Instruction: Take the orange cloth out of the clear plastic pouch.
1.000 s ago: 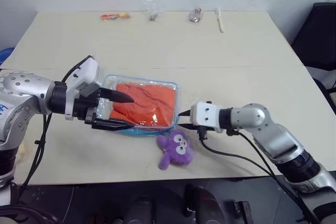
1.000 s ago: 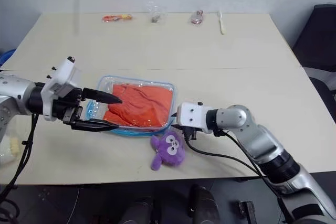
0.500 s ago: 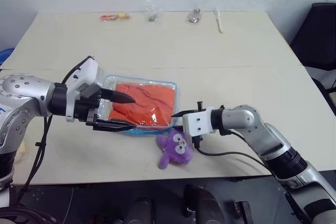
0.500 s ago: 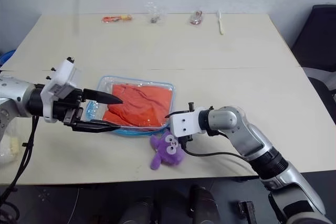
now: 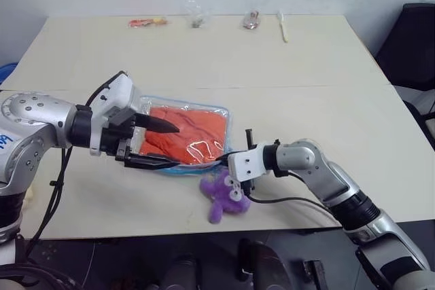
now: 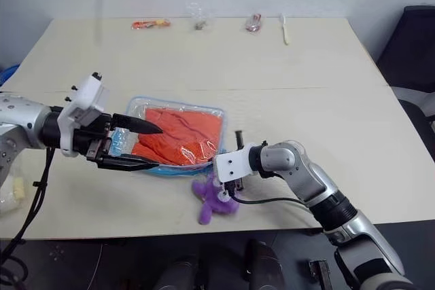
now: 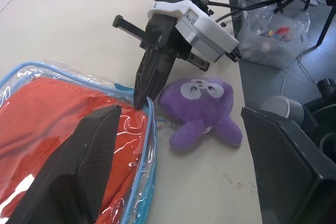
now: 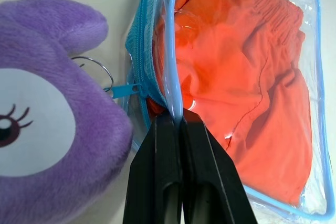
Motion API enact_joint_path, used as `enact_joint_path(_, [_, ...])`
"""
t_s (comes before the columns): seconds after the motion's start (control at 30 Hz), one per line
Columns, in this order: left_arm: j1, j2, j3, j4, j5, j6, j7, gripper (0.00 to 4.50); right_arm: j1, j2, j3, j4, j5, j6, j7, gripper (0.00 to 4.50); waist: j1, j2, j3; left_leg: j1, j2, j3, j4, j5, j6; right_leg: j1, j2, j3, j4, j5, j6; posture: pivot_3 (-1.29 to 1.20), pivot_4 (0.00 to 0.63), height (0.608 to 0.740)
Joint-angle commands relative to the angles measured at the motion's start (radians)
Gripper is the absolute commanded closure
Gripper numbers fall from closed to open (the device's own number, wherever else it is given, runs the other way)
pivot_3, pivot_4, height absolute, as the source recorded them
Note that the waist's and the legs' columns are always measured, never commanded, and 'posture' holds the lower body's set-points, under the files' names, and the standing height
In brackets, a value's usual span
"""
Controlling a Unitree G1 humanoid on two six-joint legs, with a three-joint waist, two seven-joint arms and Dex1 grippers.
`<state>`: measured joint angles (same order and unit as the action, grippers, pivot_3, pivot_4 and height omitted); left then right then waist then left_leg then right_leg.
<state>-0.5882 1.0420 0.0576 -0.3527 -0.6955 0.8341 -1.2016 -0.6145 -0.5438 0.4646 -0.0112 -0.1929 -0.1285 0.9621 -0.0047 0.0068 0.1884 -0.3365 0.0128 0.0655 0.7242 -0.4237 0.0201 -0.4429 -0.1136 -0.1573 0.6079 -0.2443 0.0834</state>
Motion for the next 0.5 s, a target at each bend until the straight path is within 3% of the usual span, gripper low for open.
enact_joint_path(0.03, [0.04, 0.015, -0.051, -0.086, 0.048, -0.081, -0.038, 0.62, -0.022, -0.014, -0.034, -0.006, 0.017, -0.022, 0.019, 4.47, 0.0, 0.0, 0.0, 0.0, 0.0, 0.0, 0.0, 0.0, 0.0, 0.0, 0.0, 0.0, 0.0, 0.0, 0.0, 0.0, 0.15, 0.74])
enact_joint_path(0.2, [0.037, -0.018, -0.159, -0.127, 0.126, -0.193, -0.075, 0.62, -0.03, -0.023, -0.04, 0.016, 0.003, -0.02, 0.023, 4.47, 0.003, 0.0, 0.0, 0.0, 0.0, 0.0, 0.0, 0.0, 0.0, 0.0, 0.0, 0.0, 0.0, 0.0, 0.0, 0.0, 0.15, 0.74])
enact_joint_path(0.5, [-0.01, -0.201, -0.42, 0.073, 0.498, -0.75, -0.154, 0.62, -0.004, -0.046, -0.046, -0.006, 0.013, -0.009, 0.041, 4.47, 0.003, 0.001, 0.0, -0.001, 0.0, 0.005, 0.001, 0.0, 0.0, 0.0, 0.0, -0.001, 0.0, 0.0, 0.0, 0.0, 0.15, 0.74])
